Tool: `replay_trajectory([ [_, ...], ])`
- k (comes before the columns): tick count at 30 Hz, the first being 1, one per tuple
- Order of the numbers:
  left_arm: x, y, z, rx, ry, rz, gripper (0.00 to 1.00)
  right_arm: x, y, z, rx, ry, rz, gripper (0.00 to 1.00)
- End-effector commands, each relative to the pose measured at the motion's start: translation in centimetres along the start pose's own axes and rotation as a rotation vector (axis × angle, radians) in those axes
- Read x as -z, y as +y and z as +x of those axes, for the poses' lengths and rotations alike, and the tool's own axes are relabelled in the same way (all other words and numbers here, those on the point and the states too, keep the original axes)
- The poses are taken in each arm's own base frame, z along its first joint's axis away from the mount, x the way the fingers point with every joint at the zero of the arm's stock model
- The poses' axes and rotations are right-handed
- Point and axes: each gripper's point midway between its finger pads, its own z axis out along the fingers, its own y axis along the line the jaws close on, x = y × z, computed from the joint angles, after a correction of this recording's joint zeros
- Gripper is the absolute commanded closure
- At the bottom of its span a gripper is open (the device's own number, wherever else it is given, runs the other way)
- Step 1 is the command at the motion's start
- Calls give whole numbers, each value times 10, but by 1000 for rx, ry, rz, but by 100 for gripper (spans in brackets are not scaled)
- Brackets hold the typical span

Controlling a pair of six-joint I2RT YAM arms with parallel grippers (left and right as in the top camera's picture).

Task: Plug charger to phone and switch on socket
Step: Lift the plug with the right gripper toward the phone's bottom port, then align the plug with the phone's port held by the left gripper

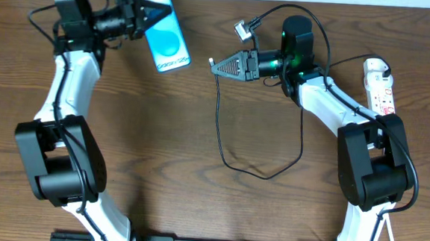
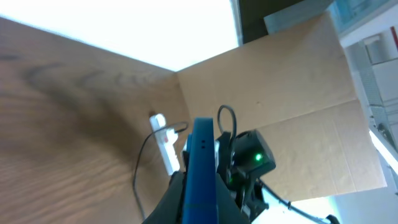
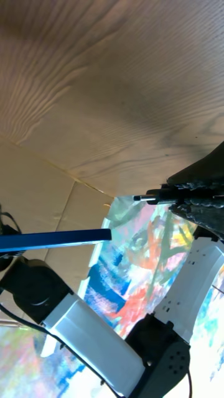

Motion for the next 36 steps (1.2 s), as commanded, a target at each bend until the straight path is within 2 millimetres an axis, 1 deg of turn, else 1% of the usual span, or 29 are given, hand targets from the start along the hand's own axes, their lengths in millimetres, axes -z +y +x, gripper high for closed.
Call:
replay_trajectory([
  [1, -12, -28, -8, 40, -32, 17, 93, 1, 7, -2, -15, 11, -25, 99],
  [5, -22, -38, -14, 31, -64, 33, 93, 1, 21, -10, 19, 1, -51, 99],
  [11, -26, -41, -21, 63, -109, 33, 93, 2, 35, -16, 53, -11, -75, 99],
  [15, -26, -40, -25, 77, -132, 27, 93, 2, 36, -16, 57, -10, -76, 99],
  [20, -24, -45, -28, 48, -142, 40, 93, 2, 36, -15, 57, -5, -78, 99],
  [25, -23, -48, -36, 26, -183, 42, 92, 2, 36, -14, 57, -2, -80, 99],
  [28, -22, -53, -37, -5, -188, 53, 93, 1, 37, -12, 58, 8, -84, 99],
  [32, -22, -53, -38, -12, -192, 52, 93, -1, 39, -11, 64, 15, -88, 99],
  [36, -22, -53, -39, -49, -200, 46, 93, -2, 44, -8, 106, 32, -103, 99],
])
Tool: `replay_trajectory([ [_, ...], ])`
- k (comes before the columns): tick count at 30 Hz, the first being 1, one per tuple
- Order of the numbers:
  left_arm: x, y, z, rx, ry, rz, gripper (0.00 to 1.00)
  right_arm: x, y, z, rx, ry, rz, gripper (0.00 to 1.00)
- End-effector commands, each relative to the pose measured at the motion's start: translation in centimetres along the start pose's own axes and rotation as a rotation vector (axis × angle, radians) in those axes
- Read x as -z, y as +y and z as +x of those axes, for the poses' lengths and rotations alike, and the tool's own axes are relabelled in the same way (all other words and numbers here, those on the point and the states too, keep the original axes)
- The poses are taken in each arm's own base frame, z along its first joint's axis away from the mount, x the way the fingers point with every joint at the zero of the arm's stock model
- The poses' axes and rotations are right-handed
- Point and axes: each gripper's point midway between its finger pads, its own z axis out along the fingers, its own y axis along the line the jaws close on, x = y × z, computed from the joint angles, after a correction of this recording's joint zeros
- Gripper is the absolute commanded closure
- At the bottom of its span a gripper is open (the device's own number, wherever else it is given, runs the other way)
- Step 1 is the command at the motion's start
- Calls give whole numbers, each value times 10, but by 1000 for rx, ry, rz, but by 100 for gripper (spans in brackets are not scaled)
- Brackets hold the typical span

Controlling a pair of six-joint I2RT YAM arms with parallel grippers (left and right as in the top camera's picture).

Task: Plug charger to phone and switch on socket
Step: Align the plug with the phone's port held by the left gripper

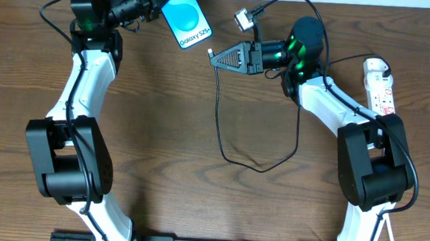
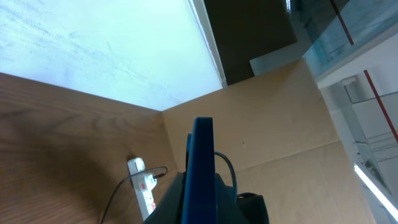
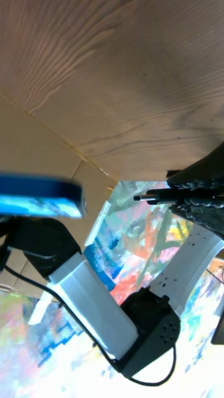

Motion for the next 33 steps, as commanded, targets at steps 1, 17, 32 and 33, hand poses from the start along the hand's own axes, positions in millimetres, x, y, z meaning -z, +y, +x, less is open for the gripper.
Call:
replay_trajectory([
  [1, 2, -22, -5, -72, -22, 20, 93, -5, 5, 4, 22, 29, -19, 99],
  [17, -9, -26, 10, -74, 34, 39, 93, -14, 8, 7, 30, 35, -28, 99],
  [32, -11, -28, 18, -92, 74, 52, 93, -15, 8, 4, 46, 21, -25, 99],
  [33, -12, -29, 19, -92, 77, 53, 93, -15, 8, 4, 47, 21, -26, 99],
])
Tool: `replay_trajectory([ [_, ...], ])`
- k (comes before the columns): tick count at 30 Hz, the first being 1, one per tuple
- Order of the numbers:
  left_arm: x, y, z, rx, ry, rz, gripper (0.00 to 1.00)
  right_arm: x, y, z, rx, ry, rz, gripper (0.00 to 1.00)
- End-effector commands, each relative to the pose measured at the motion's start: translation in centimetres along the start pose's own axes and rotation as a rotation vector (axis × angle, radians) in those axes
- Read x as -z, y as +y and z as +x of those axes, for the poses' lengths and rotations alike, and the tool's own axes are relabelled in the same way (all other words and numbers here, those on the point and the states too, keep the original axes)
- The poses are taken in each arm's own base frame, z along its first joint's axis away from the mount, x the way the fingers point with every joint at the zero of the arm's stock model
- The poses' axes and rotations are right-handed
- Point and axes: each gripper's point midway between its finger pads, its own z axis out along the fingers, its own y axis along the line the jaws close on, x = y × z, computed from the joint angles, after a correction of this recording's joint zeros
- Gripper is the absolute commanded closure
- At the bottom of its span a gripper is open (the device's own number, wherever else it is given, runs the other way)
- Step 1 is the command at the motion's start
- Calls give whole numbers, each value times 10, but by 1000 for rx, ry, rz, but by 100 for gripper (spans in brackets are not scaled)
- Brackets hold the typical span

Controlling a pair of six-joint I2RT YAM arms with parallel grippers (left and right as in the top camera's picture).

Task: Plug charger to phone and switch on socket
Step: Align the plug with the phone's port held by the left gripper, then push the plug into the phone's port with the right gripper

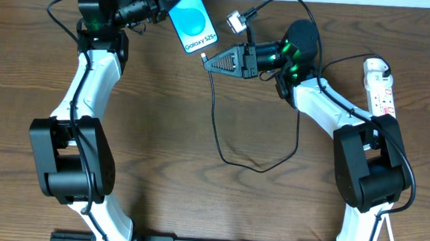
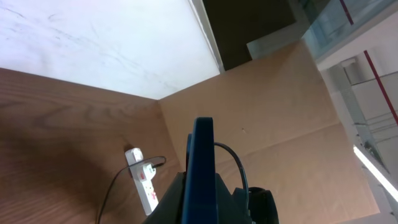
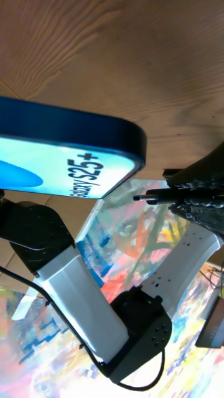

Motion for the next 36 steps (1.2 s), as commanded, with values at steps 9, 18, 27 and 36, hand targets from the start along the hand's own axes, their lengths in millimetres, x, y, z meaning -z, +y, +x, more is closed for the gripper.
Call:
replay_trajectory([
  [9, -5, -26, 10, -65, 48, 41, 93, 0, -1, -3, -3, -13, 5, 99],
  [18, -5, -26, 10, -67, 51, 42, 93, 8, -4, -7, -2, -27, 15, 99],
  [27, -5, -26, 10, -66, 52, 42, 93, 10, -4, -7, -3, -30, 17, 99],
  [36, -10, -27, 14, -66, 63, 47, 93, 7, -4, -7, -3, -28, 15, 99],
])
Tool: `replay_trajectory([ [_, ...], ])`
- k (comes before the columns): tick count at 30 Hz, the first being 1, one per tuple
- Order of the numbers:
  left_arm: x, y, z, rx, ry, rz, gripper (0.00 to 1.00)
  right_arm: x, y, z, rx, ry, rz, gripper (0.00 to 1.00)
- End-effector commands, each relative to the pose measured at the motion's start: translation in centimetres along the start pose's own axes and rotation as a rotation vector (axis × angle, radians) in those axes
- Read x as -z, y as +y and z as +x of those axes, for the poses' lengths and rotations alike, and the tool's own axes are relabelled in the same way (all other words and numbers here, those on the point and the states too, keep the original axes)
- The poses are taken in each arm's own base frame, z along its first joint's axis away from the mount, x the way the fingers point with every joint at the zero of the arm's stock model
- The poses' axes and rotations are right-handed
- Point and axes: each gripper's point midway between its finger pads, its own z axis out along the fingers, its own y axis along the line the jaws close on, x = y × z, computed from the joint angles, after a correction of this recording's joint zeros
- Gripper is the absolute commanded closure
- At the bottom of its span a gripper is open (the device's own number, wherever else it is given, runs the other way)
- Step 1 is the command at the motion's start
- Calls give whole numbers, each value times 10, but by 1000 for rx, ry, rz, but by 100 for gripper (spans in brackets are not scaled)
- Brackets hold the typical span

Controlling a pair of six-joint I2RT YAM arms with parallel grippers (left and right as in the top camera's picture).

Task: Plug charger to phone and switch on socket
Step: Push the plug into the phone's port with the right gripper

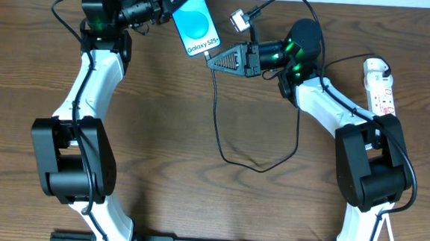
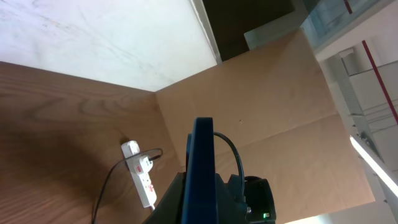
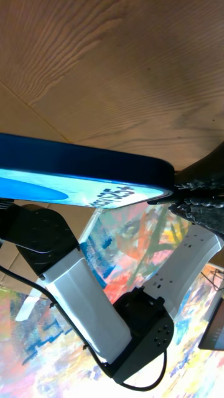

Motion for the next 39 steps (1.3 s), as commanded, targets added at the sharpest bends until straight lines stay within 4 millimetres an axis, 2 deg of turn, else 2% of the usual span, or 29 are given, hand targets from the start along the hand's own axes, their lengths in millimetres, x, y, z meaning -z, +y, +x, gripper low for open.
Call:
replay_trajectory([
  [1, -4, -24, 5, -68, 25, 32, 93, 0, -2, -4, -4, -17, 7, 99],
  [19, -4, -29, 23, -129, 123, 66, 93, 1, -3, -6, -5, -31, 13, 99],
  [39, -14, -31, 25, -146, 111, 68, 93, 3, -15, -27, -30, -161, 72, 99],
])
